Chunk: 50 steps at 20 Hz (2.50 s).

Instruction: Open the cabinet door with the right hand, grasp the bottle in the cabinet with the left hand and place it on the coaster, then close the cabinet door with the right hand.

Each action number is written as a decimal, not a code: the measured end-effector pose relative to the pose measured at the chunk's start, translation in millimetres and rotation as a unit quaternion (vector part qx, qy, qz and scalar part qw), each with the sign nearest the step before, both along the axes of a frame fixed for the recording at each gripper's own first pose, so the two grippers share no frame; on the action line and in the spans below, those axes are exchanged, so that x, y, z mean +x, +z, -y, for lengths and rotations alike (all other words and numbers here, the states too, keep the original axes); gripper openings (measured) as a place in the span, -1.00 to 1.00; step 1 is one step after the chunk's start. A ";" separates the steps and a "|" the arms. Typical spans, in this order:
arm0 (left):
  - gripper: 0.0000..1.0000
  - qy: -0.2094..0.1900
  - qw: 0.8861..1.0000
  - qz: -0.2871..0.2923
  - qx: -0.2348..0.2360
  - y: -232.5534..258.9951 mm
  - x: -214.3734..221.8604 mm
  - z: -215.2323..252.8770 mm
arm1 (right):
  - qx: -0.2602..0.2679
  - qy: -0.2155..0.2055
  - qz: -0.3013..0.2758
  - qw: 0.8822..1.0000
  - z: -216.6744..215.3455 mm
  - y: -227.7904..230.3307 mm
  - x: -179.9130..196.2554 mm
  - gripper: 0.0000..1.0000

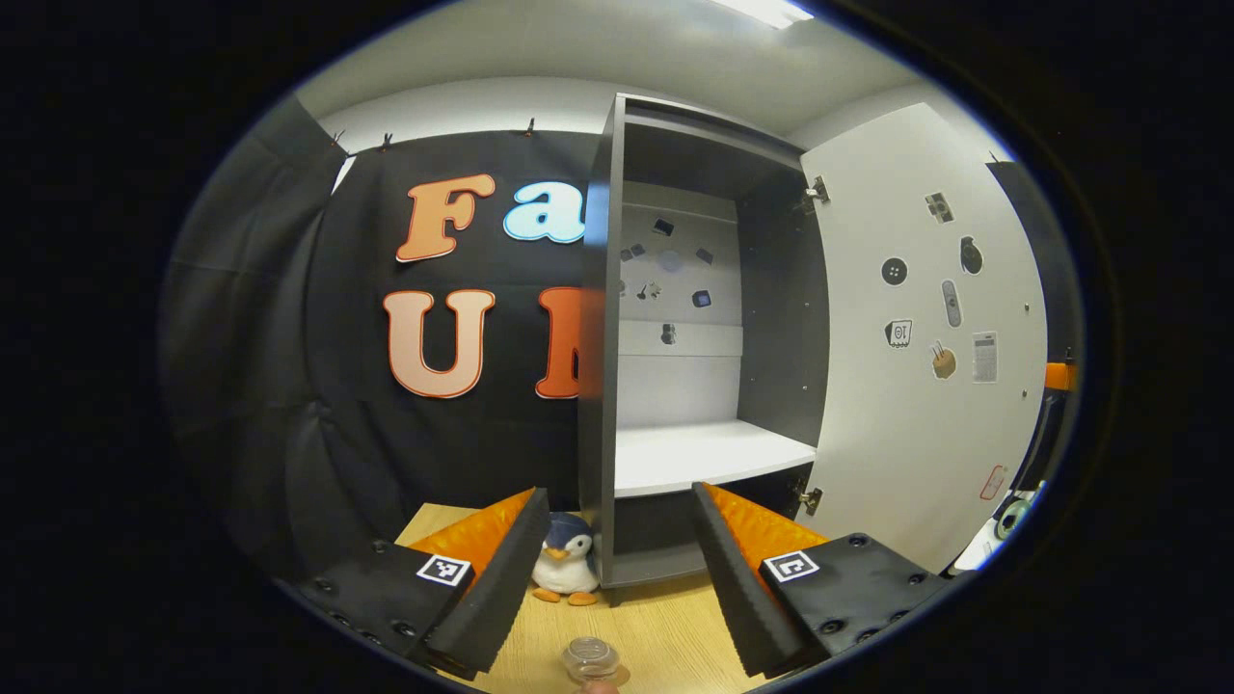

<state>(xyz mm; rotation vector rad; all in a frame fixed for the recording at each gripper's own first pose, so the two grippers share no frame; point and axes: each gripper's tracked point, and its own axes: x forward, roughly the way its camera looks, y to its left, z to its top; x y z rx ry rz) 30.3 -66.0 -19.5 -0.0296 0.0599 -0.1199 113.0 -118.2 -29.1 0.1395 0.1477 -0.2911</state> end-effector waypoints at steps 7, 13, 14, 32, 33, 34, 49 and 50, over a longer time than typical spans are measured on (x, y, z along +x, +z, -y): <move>0.89 0.015 1.000 -0.007 -0.015 -0.8 -1.9 -13.1 | 0.014 0.051 -0.001 0.999 -24.7 -0.5 3.1 0.84; 0.89 0.041 0.999 -0.003 -0.017 2.2 -14.6 -41.5 | 0.033 0.143 0.005 0.989 -81.5 3.3 -1.3 0.84; 0.90 0.044 0.999 0.000 -0.019 4.6 -15.3 -46.6 | 0.035 0.150 0.004 0.988 -89.9 3.1 0.0 0.84; 0.90 0.030 0.999 0.021 -0.010 18.5 43.1 -139.1 | 0.101 0.216 0.017 0.971 -221.6 8.7 86.8 0.90; 0.90 0.029 0.999 0.023 -0.010 19.2 46.4 -140.0 | 0.096 0.214 0.019 0.972 -222.2 10.7 91.0 0.90; 0.89 0.026 0.999 0.024 -0.010 19.4 50.2 -139.6 | 0.095 0.214 0.016 0.972 -224.3 9.4 91.1 0.89; 0.89 0.021 1.000 0.007 -0.006 3.8 75.9 -150.5 | 0.106 0.212 0.021 0.971 -243.7 6.8 123.7 0.89; 0.89 0.020 1.000 0.005 -0.007 2.2 75.2 -150.9 | 0.108 0.210 0.022 0.971 -244.9 6.9 126.2 0.89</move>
